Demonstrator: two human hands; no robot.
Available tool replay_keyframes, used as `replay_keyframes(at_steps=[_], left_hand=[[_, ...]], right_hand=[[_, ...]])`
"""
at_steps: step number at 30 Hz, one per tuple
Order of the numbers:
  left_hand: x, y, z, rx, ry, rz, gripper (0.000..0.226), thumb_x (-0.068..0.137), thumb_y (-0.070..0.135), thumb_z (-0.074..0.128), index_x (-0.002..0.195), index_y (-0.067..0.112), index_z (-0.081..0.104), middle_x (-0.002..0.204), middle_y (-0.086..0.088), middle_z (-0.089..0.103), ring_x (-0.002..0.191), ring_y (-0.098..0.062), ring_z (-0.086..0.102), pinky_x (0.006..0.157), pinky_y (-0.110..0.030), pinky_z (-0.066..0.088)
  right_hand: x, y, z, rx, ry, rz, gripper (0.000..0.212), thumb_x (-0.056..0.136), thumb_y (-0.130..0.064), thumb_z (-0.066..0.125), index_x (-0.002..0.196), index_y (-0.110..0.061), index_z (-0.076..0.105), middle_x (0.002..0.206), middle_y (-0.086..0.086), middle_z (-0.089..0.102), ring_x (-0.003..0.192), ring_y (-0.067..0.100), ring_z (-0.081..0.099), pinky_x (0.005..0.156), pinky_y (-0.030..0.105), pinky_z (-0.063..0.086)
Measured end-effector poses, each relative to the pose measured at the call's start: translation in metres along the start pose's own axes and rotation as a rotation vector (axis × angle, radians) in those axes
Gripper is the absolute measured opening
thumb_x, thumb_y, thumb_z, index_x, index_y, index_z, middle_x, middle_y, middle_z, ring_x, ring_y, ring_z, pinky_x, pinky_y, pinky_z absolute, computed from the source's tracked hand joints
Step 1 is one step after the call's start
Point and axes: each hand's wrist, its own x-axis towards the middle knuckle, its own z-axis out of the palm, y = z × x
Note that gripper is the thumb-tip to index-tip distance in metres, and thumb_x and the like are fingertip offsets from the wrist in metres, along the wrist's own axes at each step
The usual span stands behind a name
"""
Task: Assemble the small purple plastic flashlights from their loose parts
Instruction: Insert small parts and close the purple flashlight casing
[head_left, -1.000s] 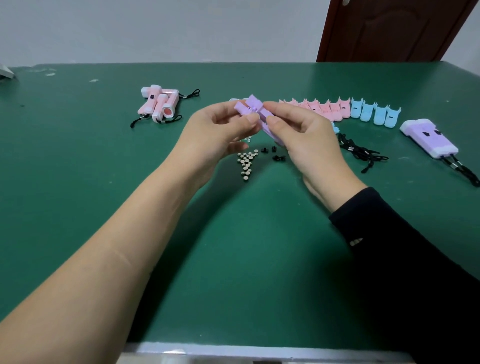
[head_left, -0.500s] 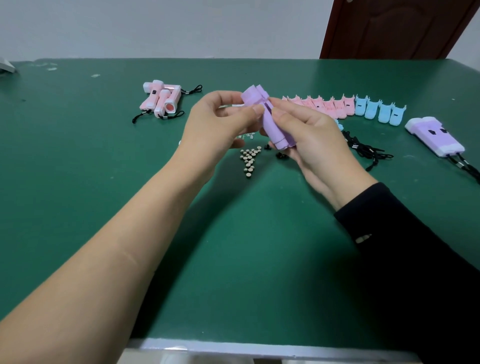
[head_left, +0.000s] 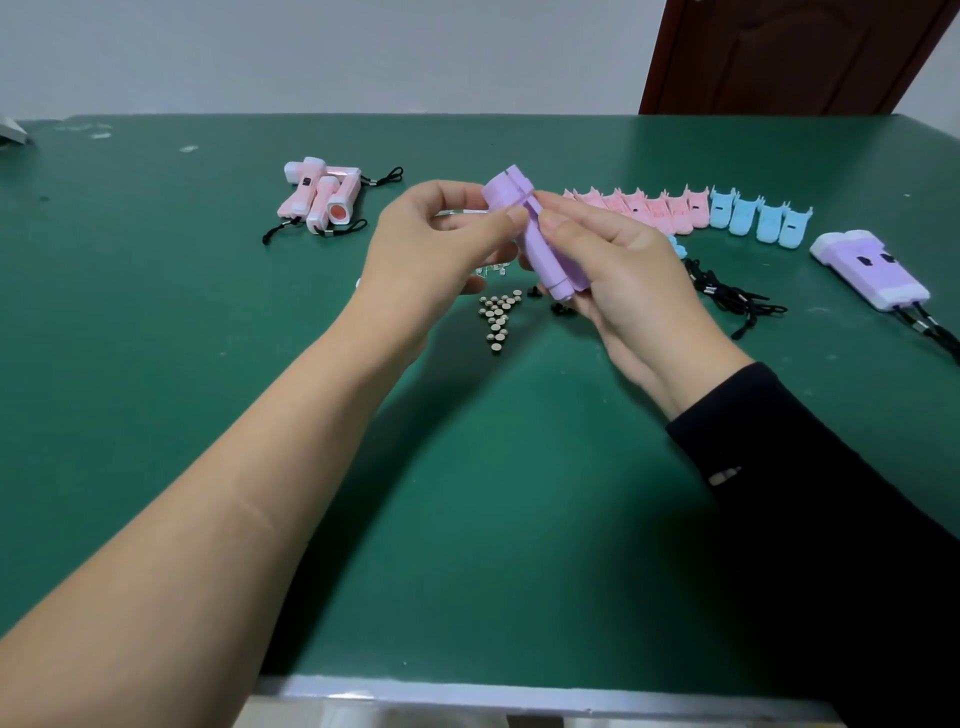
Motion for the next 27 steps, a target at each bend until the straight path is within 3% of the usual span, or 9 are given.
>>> replay_keyframes(at_steps=[11,18,21,23,25,27], left_hand=[[0.0005,-0.0013,-0.0005,-0.003,-0.004,0.010,0.027,0.083,0.027,0.075,0.104,0.016,0.064,0.093,-0.003,0.076,0.091,-0.019,0.072,0.057,-0.016,0.048],[0.0016,-0.0033,-0.0024,0.016,-0.015,0.029,0.029,0.084,0.025,0.074,0.110,0.016,0.063,0.092,-0.004,0.076,0.091,-0.020,0.072,0.057,-0.016,0.048],[0.0016,-0.0047,-0.0046,0.048,-0.065,0.072,0.042,0.087,0.022,0.073,0.124,0.025,0.054,0.093,0.002,0.076,0.085,-0.011,0.073,0.058,-0.016,0.049],[0.0018,-0.0057,-0.0060,0.115,-0.123,0.128,0.047,0.090,0.018,0.070,0.131,0.030,0.051,0.106,0.001,0.072,0.084,-0.010,0.073,0.060,-0.018,0.051],[0.0027,-0.0067,-0.0067,0.199,-0.159,0.185,0.041,0.090,0.013,0.069,0.127,0.026,0.057,0.115,-0.001,0.068,0.083,-0.013,0.073,0.060,-0.021,0.053],[0.0036,-0.0085,-0.0071,0.244,-0.179,0.218,0.029,0.089,0.010,0.069,0.115,0.020,0.061,0.110,-0.001,0.069,0.082,-0.016,0.073,0.060,-0.026,0.056]], right_hand=[[0.0013,0.0001,-0.0008,-0.018,0.002,-0.009,0.026,0.090,-0.016,0.065,0.116,-0.017,0.069,0.108,0.000,0.073,0.099,0.013,0.067,0.079,0.023,0.050],[0.0013,0.0019,-0.0007,-0.059,-0.003,-0.059,0.024,0.090,-0.011,0.064,0.112,-0.014,0.070,0.111,0.000,0.072,0.107,0.013,0.066,0.095,0.027,0.050],[0.0010,0.0031,-0.0009,-0.168,0.006,-0.145,0.020,0.090,-0.010,0.064,0.104,-0.022,0.072,0.101,-0.009,0.073,0.096,0.004,0.067,0.088,0.021,0.052],[0.0020,0.0037,-0.0018,-0.247,-0.002,-0.172,0.020,0.090,-0.012,0.063,0.098,-0.029,0.071,0.095,-0.015,0.072,0.089,0.001,0.066,0.077,0.018,0.053],[0.0033,0.0043,-0.0035,-0.321,-0.015,-0.157,0.020,0.091,-0.015,0.062,0.095,-0.033,0.070,0.096,-0.016,0.070,0.088,0.004,0.066,0.072,0.022,0.055],[0.0043,0.0037,-0.0054,-0.395,-0.030,-0.165,0.019,0.092,-0.015,0.060,0.095,-0.032,0.069,0.099,-0.013,0.068,0.090,0.009,0.065,0.076,0.027,0.055]])
